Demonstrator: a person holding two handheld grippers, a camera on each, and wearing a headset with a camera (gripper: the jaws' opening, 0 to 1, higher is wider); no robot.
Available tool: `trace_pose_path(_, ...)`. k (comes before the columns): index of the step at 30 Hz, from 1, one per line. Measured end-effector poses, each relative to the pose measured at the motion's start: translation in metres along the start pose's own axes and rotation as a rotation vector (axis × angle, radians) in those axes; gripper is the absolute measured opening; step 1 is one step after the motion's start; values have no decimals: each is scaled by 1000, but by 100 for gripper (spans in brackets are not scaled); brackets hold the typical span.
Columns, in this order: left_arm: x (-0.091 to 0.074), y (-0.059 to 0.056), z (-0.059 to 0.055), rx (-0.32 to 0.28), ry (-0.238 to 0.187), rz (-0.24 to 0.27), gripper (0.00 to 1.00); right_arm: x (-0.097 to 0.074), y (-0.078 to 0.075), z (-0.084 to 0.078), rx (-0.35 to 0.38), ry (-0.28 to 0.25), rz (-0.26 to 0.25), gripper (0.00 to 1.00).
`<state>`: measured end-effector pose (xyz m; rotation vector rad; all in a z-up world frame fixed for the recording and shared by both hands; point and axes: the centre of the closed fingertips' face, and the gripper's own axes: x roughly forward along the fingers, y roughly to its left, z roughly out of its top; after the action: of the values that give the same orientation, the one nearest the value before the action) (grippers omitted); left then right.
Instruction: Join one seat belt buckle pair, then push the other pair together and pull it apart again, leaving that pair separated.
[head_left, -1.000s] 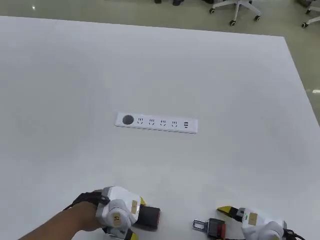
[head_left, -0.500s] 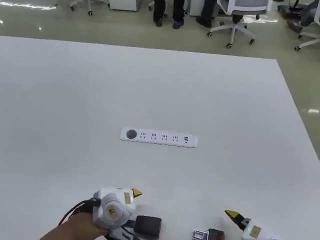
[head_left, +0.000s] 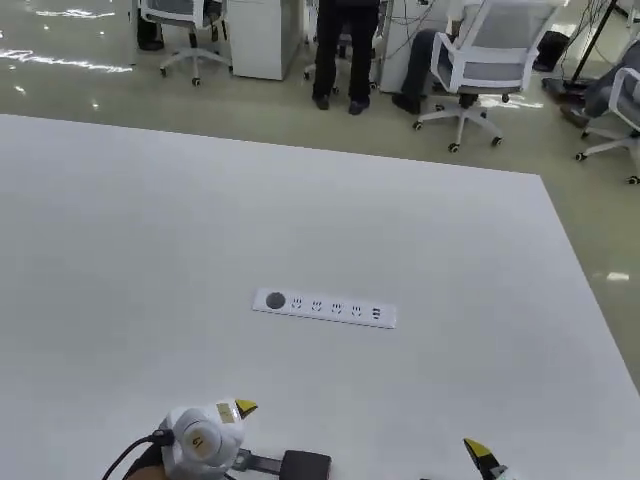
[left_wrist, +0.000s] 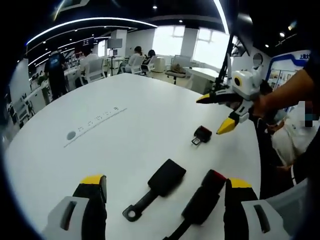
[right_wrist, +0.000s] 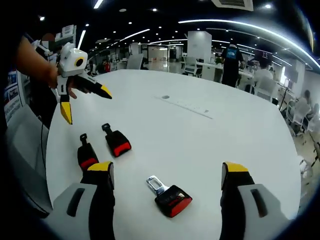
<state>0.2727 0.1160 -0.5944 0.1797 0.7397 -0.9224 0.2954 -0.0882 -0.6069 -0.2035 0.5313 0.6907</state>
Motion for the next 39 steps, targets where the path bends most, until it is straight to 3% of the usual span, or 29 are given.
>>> trace_pose_path(11, -34, 11, -11, -127, -135, 148, 100, -24, 21, 14, 19, -58, -99, 95)
trace_pose_path(18, -58, 4, -9, -147, -214, 210, 100, -41, 31, 24, 20, -100, -144, 99)
trace_pose_path(21, -69, 2, -15, -131, -236, 233, 100, -49, 35, 23, 23, -110, -153, 99)
trace_pose_path(24, -77, 2, -23, -120, -229, 254, 100, -54, 42, 17, 18, -109, -158, 99)
trace_pose_path(26, -85, -5, -23, -115, -235, 262, 100, -59, 48, 15, 7, -108, -161, 99)
trace_pose_path(27, -89, 1, -26, -121, -240, 261, 100, -61, 50, 14, 6, -105, -162, 99)
trace_pose_path(34, -108, -5, -30, -110, -258, 275, 100, -74, 58, 2, 12, -97, -175, 99)
trace_pose_path(39, -121, -23, -22, -89, -264, 271, 100, -84, 63, -1, 17, -104, -188, 99)
